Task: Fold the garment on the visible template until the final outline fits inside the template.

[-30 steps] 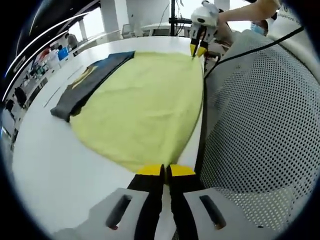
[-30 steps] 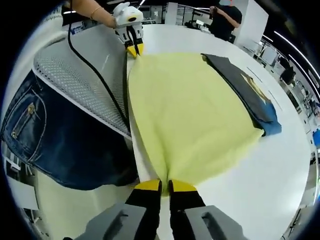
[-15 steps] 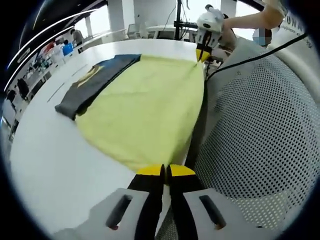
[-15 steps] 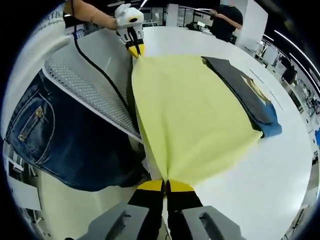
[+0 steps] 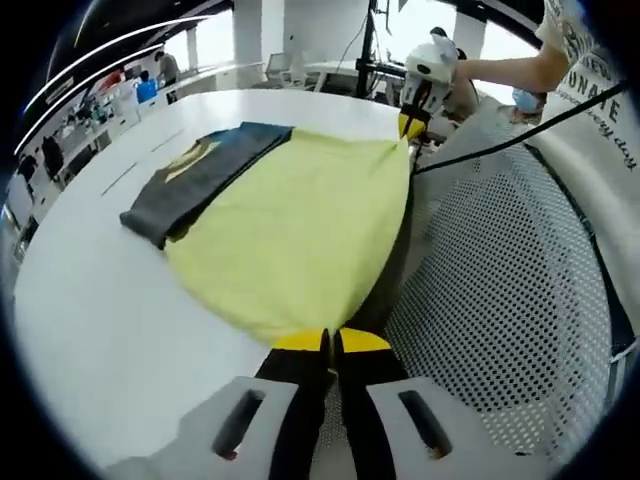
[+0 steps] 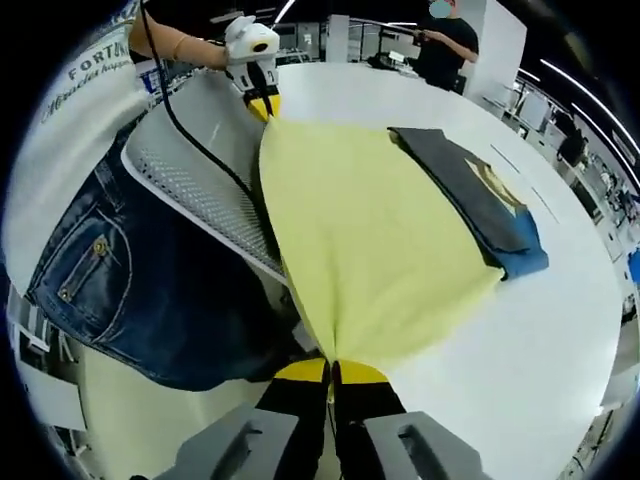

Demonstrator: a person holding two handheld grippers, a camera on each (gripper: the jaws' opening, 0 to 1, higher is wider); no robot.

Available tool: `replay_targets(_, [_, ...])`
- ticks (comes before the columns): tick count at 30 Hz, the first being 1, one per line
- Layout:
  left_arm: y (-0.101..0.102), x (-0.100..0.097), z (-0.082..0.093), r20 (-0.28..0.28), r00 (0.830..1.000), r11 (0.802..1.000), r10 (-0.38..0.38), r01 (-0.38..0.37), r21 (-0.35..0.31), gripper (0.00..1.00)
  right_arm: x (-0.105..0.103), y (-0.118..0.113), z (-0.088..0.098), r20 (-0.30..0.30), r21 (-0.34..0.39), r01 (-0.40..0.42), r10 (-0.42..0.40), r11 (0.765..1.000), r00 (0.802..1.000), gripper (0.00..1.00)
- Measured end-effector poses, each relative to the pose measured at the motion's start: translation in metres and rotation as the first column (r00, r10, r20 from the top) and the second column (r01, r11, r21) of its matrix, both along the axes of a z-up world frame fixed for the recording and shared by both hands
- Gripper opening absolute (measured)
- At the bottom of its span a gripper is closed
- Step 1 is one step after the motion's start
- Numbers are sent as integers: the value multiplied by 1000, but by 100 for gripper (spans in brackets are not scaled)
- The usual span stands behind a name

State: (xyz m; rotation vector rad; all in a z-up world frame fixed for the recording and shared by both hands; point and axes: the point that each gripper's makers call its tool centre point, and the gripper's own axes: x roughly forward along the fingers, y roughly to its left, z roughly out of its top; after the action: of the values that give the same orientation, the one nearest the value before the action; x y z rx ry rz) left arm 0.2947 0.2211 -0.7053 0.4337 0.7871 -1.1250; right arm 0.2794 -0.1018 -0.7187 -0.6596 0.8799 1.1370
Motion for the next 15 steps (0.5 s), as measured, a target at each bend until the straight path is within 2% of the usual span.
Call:
replay_targets(4, [-1, -4, 14, -9, 1000, 1000, 14, -14, -18, 0, -4, 1, 13, 10, 10, -5, 5, 1000, 1000, 0])
replay_targets(9, [-3, -11, 26, -25, 1000, 1000, 2, -3, -24, 0, -13, 2, 24, -9, 8, -31, 31, 999, 999, 0])
replay_targets(15, [-6, -21, 36, -44, 999, 1000, -16, 16, -16, 0, -18, 3, 34, -24, 4, -54, 54, 999, 998, 0])
